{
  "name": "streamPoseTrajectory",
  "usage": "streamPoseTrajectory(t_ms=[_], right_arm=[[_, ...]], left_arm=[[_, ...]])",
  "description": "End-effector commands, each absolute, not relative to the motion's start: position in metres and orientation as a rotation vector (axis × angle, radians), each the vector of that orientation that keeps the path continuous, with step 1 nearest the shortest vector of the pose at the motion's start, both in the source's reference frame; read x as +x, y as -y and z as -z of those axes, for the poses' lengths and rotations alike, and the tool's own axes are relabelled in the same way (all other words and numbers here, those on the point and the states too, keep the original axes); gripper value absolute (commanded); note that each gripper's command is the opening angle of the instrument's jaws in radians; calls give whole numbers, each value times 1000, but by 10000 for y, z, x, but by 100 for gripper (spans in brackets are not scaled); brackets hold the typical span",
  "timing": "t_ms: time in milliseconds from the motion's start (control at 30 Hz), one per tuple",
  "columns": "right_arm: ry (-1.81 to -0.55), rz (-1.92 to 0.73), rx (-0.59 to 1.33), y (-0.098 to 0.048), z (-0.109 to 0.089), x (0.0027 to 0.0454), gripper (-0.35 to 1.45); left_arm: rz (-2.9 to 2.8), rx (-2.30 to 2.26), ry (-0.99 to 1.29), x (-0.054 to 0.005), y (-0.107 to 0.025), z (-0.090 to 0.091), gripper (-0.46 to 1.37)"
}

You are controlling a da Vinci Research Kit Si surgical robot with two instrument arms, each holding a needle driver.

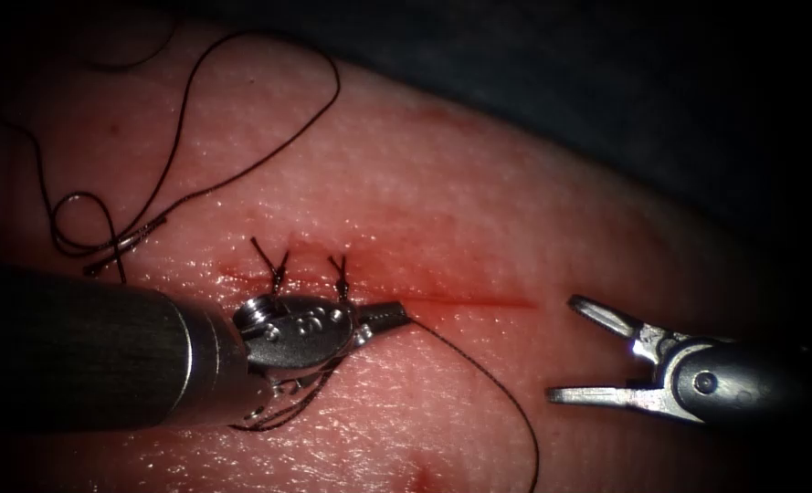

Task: Wound Closure
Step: Place the suture on the pad

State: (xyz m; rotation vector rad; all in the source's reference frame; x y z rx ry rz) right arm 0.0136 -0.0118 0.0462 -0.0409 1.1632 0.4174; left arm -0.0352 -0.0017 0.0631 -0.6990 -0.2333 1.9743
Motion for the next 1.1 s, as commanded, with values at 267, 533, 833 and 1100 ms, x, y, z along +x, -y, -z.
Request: streamPoseTrajectory(t_ms=[267, 533, 833, 1100], right_arm=[[-1164, -416, -38, 118, -461, 135, 96], [-1164, -415, -37, 117, -461, 134, 96], [-1164, -415, -37, 117, -461, 134, 96], [-1167, -417, -35, 119, -452, 134, 95]], left_arm=[[-1980, -710, 255, -353, 20, -624, -35], [-2033, -626, 395, -356, 43, -576, -35], [-2125, -531, 475, -362, 97, -490, -35], [-2211, -402, 492, -355, 131, -460, -35]])
